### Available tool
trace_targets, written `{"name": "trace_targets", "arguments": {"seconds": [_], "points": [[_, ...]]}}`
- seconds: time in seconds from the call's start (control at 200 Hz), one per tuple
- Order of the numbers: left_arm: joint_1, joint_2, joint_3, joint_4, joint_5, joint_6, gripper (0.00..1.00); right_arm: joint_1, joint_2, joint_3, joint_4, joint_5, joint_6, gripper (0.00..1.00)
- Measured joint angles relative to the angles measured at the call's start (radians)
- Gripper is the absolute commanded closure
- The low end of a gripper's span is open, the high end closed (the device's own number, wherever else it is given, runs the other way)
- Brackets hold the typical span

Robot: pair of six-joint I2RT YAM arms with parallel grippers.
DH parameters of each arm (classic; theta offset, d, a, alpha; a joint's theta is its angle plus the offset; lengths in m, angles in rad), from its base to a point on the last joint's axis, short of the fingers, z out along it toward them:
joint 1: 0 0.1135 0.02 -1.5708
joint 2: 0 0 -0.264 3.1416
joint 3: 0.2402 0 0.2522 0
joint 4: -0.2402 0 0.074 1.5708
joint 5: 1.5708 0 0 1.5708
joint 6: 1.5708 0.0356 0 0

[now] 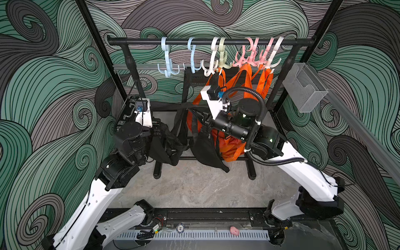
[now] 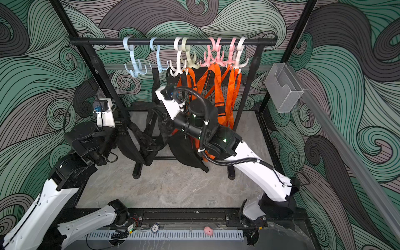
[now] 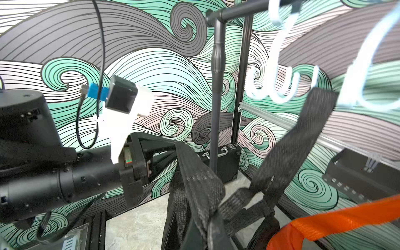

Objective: Hang the bag on a hook
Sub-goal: Pick up the bag from the center of the board, then hang the bag on the hook.

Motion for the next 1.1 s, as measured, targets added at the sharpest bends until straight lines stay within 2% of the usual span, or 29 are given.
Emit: {"name": "trace_targets", "arguments": {"seconds": [0.145, 0.215, 0.265, 0.365, 0.49, 0.575, 0.76, 1.101], "points": [[0.032, 0.062, 0.103, 0.047, -0.051, 0.047, 1.0, -0.037, 0.31, 0.586, -0.208, -0.065, -0.032, 1.0], [0.056, 0.092, 0.153, 0.058, -0.068, 0.066, 1.0, -0.058, 0.406, 0.749, -0.255, -0.095, -0.032, 1.0], [0.076, 0.112, 0.182, 0.066, -0.077, 0.078, 1.0, -0.072, 0.414, 0.743, -0.255, -0.114, -0.029, 1.0], [0.133, 0.171, 0.264, 0.061, -0.079, 0.095, 1.0, -0.1, 0.383, 0.631, -0.212, -0.16, -0.005, 1.0], [0.202, 0.278, 0.412, 0.035, -0.048, 0.091, 1.0, -0.126, 0.476, 0.756, -0.194, -0.207, 0.034, 1.0], [0.232, 0.333, 0.491, 0.011, -0.019, 0.084, 1.0, -0.143, 0.476, 0.718, -0.144, -0.233, 0.06, 1.0], [0.248, 0.415, 0.649, -0.053, 0.042, 0.073, 1.0, -0.189, 0.488, 0.707, -0.098, -0.26, 0.102, 1.0], [0.26, 0.564, 0.787, -0.131, 0.132, 0.074, 1.0, -0.258, 0.5, 0.713, -0.037, -0.317, 0.192, 1.0]]}}
